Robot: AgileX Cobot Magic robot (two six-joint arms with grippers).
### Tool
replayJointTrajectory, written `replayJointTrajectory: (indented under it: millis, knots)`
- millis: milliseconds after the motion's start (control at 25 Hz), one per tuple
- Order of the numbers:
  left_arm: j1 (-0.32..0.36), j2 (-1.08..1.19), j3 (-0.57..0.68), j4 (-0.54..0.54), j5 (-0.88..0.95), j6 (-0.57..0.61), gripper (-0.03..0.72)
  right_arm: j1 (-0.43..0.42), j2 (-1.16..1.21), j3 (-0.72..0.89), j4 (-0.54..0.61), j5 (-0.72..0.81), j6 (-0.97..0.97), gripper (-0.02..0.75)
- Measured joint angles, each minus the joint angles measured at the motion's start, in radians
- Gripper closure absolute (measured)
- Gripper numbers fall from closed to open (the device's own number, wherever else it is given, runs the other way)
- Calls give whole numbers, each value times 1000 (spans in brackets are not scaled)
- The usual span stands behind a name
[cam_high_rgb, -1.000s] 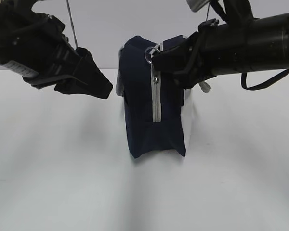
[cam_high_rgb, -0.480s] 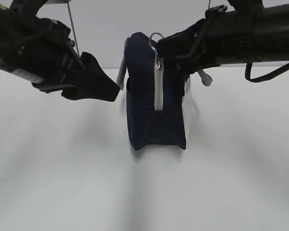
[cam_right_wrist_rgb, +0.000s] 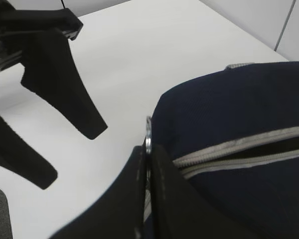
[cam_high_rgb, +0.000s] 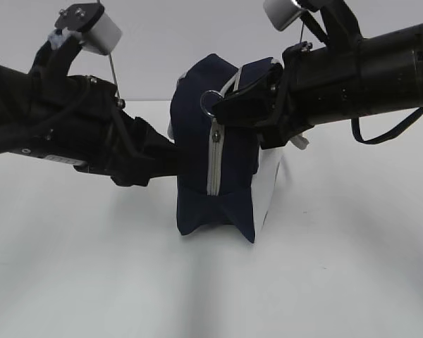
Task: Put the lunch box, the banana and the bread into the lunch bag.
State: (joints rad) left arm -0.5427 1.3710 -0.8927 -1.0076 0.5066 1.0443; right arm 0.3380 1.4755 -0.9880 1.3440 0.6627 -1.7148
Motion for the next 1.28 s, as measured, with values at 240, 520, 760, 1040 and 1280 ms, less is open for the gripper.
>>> replayJointTrajectory:
  millis: [240,520,760,1040,1280]
  knots:
    - [0,3,19,-9,-11,154,309,0,0,-6,-18,14,4,754]
    - [48,48,19,-9,43,200,309,0,0,-6,-49,30,35,754]
    - [114,94,19,-48,63,296,309,0,0,-6,-71,44,55,754]
    - [205,161,19,-276,198,542,309,0,0,-6,-77,55,74,754]
    - [214,236,19,-352,230,653,309,0,0,-6,-81,66,78,754]
